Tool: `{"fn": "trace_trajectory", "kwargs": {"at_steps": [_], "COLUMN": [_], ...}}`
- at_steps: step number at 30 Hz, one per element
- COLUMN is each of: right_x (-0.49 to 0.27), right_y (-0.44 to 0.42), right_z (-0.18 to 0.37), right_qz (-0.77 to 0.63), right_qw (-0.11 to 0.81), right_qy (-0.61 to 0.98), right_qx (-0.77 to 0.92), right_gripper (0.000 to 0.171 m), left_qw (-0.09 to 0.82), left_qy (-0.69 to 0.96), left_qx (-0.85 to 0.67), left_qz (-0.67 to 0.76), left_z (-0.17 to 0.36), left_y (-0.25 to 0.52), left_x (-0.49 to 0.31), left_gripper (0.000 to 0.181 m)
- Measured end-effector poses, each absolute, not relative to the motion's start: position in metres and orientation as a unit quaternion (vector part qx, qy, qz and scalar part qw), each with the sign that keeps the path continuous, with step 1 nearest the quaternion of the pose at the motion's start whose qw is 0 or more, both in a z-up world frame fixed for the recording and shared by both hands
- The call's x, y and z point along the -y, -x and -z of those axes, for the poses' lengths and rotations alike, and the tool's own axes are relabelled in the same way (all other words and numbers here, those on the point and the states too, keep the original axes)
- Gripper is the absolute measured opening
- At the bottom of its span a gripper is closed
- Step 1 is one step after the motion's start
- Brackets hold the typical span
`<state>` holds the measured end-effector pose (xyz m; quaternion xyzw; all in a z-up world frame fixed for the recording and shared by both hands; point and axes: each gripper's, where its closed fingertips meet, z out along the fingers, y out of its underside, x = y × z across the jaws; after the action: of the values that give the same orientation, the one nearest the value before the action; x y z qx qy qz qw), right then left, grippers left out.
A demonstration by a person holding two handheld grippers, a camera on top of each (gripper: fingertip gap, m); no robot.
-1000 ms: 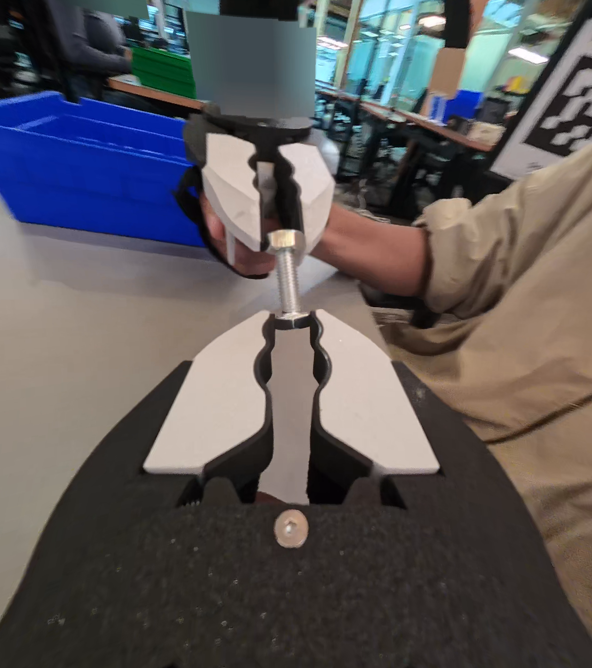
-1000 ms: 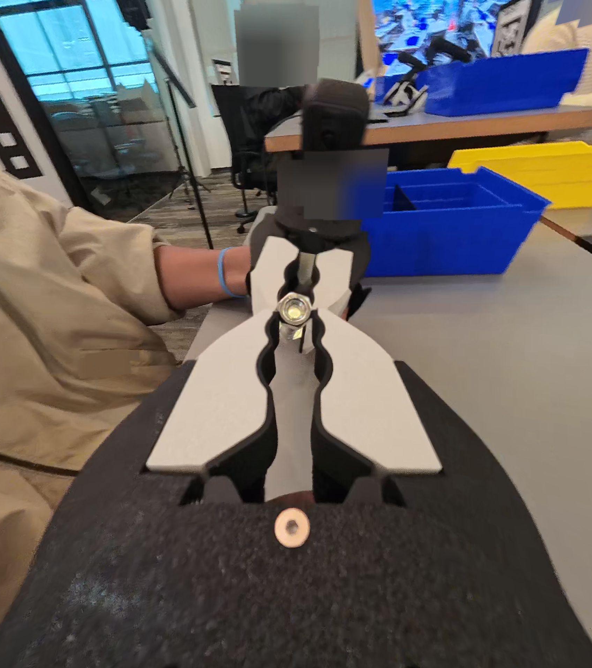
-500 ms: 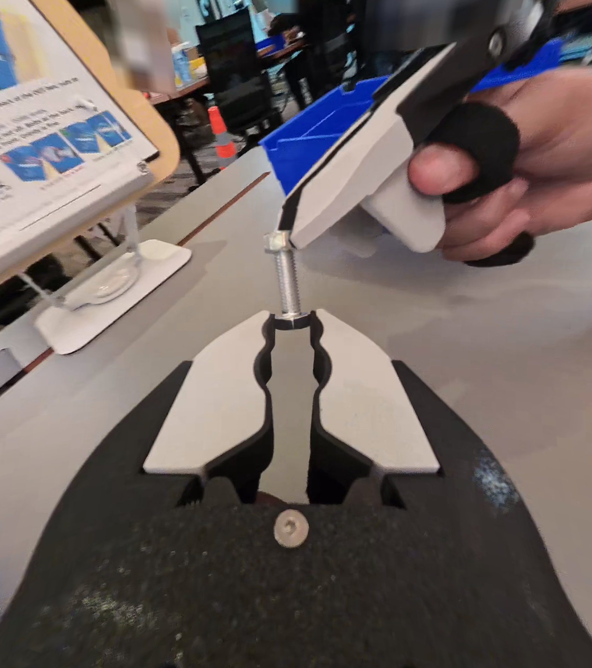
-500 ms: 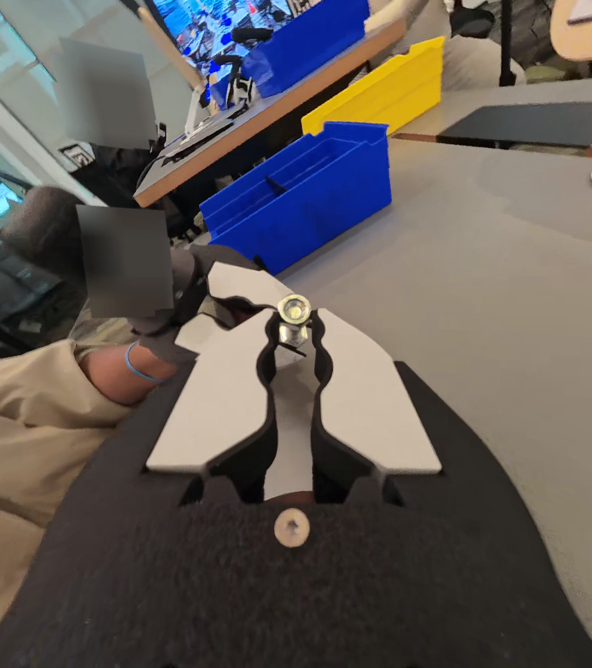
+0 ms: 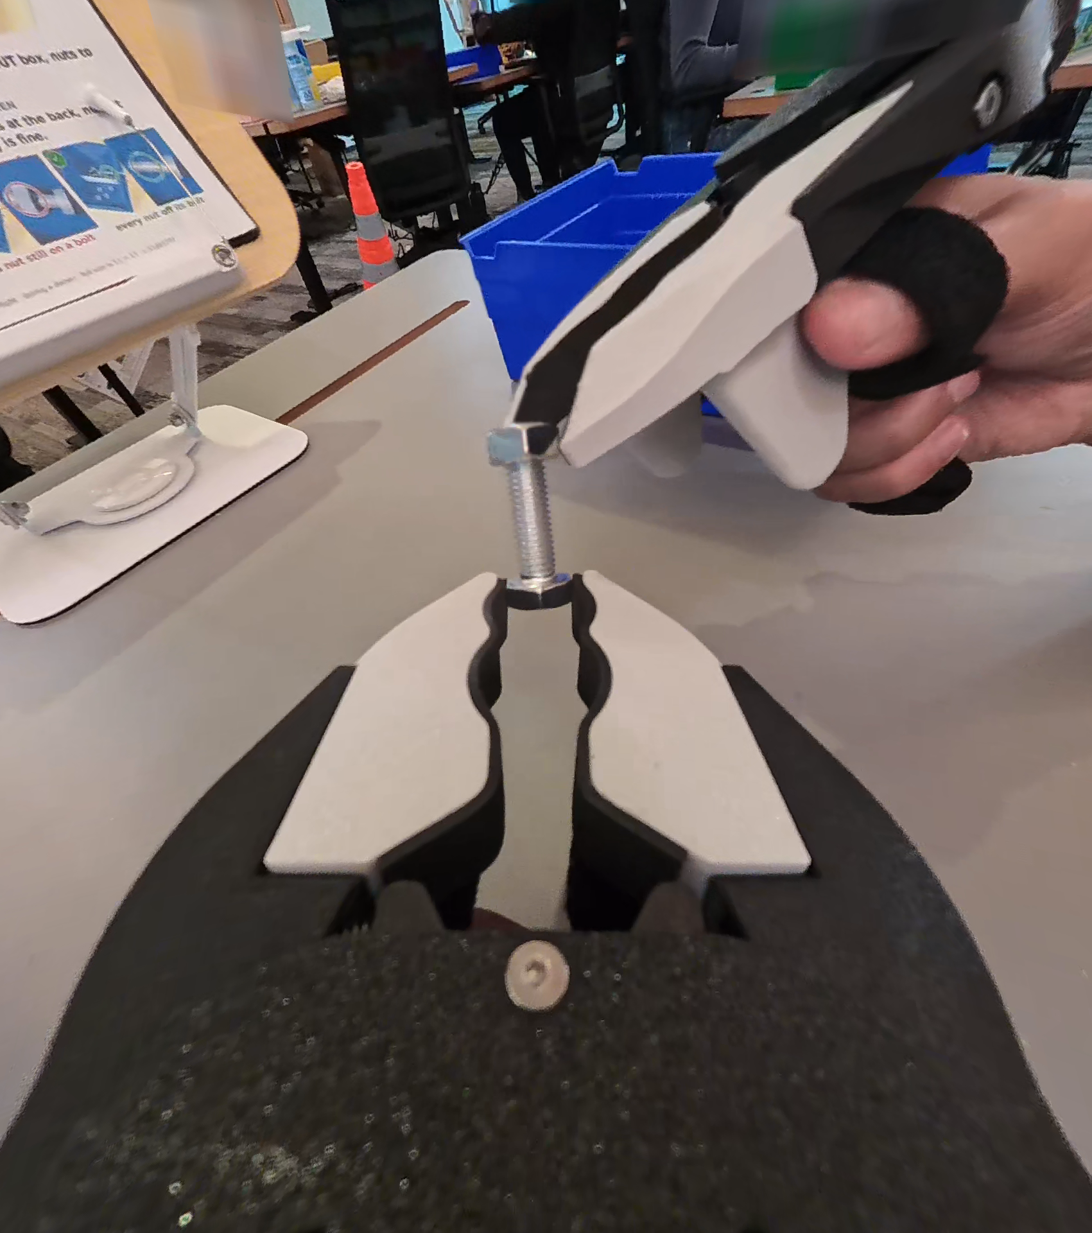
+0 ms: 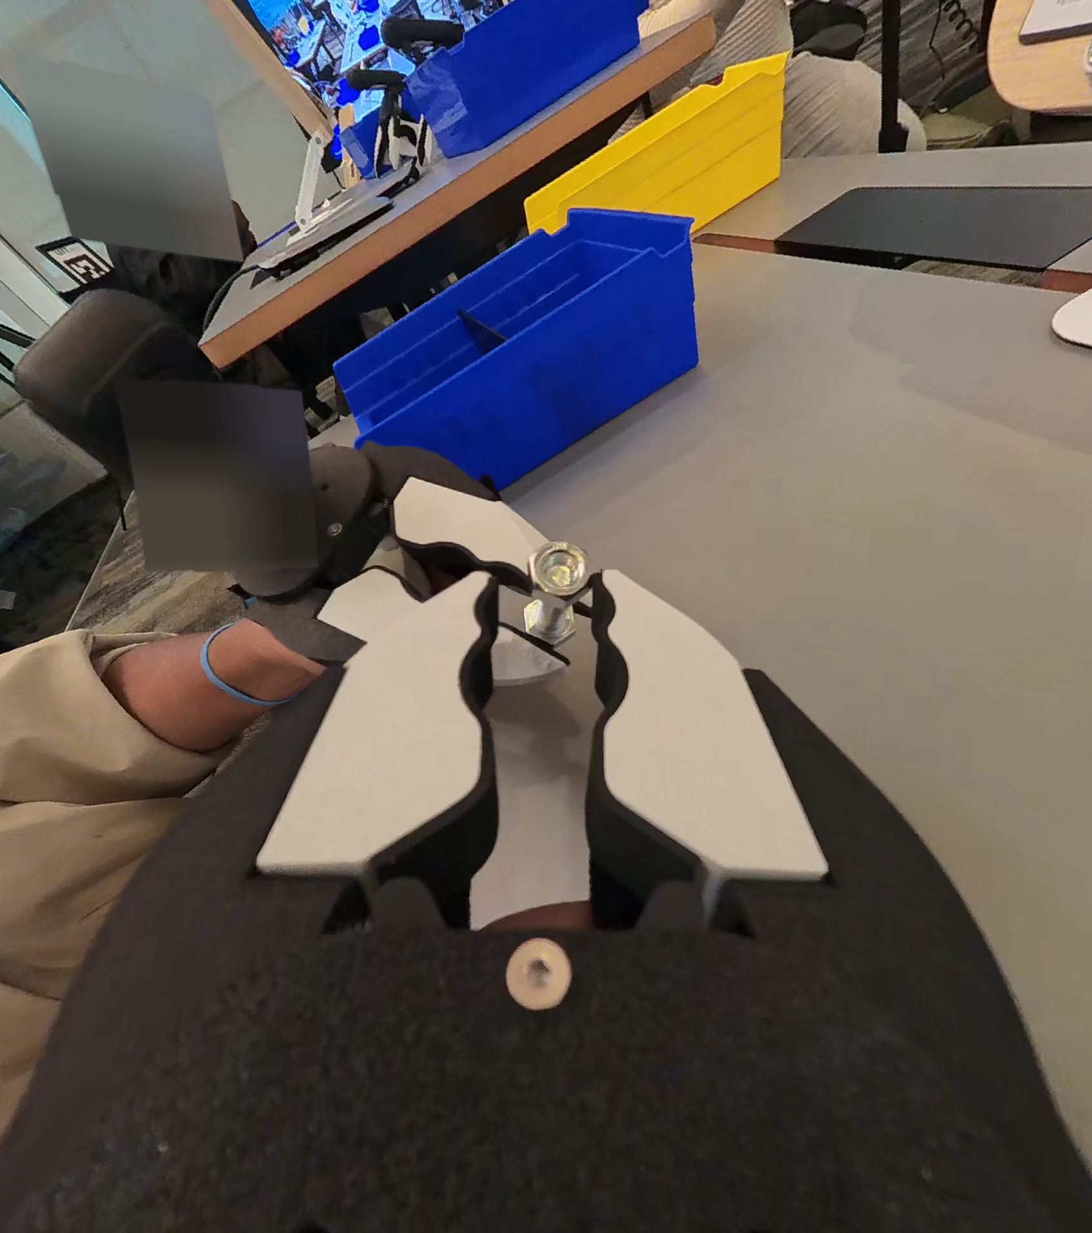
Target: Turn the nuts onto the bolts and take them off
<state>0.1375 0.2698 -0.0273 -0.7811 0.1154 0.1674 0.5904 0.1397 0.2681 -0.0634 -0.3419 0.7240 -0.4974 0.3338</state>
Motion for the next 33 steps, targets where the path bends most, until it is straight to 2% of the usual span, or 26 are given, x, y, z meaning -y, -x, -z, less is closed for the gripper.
{"fn": "trace_trajectory", "kwargs": {"at_steps": [15,18,21,24,29,33], "right_x": [-0.269,-0.266,-0.266,-0.272,-0.278,-0.274], "right_y": [-0.13,-0.136,-0.143,-0.129,-0.117,-0.121], "right_z": [0.021,0.016,0.011,0.011,0.012,0.008], "right_qz": [-0.18,-0.178,-0.166,-0.184,-0.162,-0.167], "right_qw": [0.597,0.611,0.633,0.639,0.633,0.64], "right_qy": [0.776,0.765,0.75,0.743,0.756,0.748], "right_qx": [-0.092,-0.097,-0.103,-0.076,-0.05,-0.055], "right_gripper": [0.025,0.032,0.051,0.058,0.062,0.056], "left_qw": [0.327,0.323,0.309,0.29,0.29,0.281], "left_qy": [0.353,0.35,0.334,0.326,0.338,0.357], "left_qx": [-0.711,-0.708,-0.706,-0.707,-0.7,-0.677], "left_qz": [0.514,0.521,0.543,0.557,0.558,0.579], "left_z": [0.059,0.057,0.052,0.051,0.05,0.043], "left_y": [-0.141,-0.14,-0.135,-0.132,-0.134,-0.136], "left_x": [-0.277,-0.276,-0.27,-0.264,-0.271,-0.284], "left_gripper": [0.018,0.018,0.018,0.018,0.018,0.018]}}
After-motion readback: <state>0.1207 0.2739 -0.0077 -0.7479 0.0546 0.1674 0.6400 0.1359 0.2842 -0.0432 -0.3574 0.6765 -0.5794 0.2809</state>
